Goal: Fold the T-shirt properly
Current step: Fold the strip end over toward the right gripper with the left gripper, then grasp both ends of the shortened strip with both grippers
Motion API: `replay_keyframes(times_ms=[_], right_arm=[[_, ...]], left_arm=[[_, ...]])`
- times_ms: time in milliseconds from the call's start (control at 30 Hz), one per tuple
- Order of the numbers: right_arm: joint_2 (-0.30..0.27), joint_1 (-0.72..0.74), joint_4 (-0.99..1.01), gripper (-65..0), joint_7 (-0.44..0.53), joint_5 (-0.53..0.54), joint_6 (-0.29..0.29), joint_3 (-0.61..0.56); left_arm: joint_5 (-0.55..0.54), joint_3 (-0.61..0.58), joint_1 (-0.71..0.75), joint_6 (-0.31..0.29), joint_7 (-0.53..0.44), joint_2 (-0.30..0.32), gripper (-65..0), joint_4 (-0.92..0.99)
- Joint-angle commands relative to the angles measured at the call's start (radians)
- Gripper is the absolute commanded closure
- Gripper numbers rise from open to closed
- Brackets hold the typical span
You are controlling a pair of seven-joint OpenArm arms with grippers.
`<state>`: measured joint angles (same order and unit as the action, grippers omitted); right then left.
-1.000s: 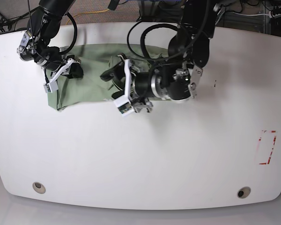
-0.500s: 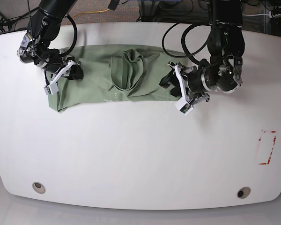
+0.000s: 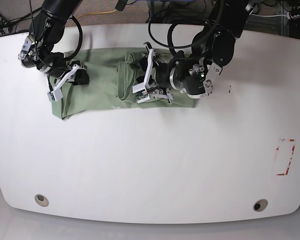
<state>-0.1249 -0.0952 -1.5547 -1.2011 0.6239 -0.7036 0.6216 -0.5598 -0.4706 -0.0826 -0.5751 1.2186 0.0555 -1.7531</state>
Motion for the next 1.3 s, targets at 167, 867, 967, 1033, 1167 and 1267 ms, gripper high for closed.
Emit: replay_keyframes(times_ms=[167,867,967,1033,1167,1267], right_arm=[[-0.006,0.019,-0.143,-38.4,-0.073,0.043,0.005,0.074],[-0.221,0.165,0.224,-39.5,-0.056,0.152,0.005,0.251],[-0.250,0.177,0.291,-39.5,-0.033,0.159,0.005,0.228],[-0.259,0.177,0.323,-39.5,-0.033,0.159,0.005,0.226],[-0.238,0.173,0.330,-39.5,-0.038,0.161,0.005,0.211],[-0.189,0.145,0.308,-39.5,-0.059,0.161,0.005,0.186]], left_arm=[[0.001,0.249,0.010,-0.001,-0.013,0.014,-25.3,-0.060],[0.004,0.497,0.203,-0.001,-0.136,0.113,-17.1,0.077],[0.002,0.497,0.203,-0.001,-0.144,0.116,-17.1,0.084],[0.004,0.497,0.203,-0.001,-0.145,0.116,-17.1,0.086],[0.004,0.497,0.202,-0.001,-0.145,0.116,-17.1,0.094],[0.002,0.497,0.202,-0.001,-0.145,0.114,-17.1,0.095]])
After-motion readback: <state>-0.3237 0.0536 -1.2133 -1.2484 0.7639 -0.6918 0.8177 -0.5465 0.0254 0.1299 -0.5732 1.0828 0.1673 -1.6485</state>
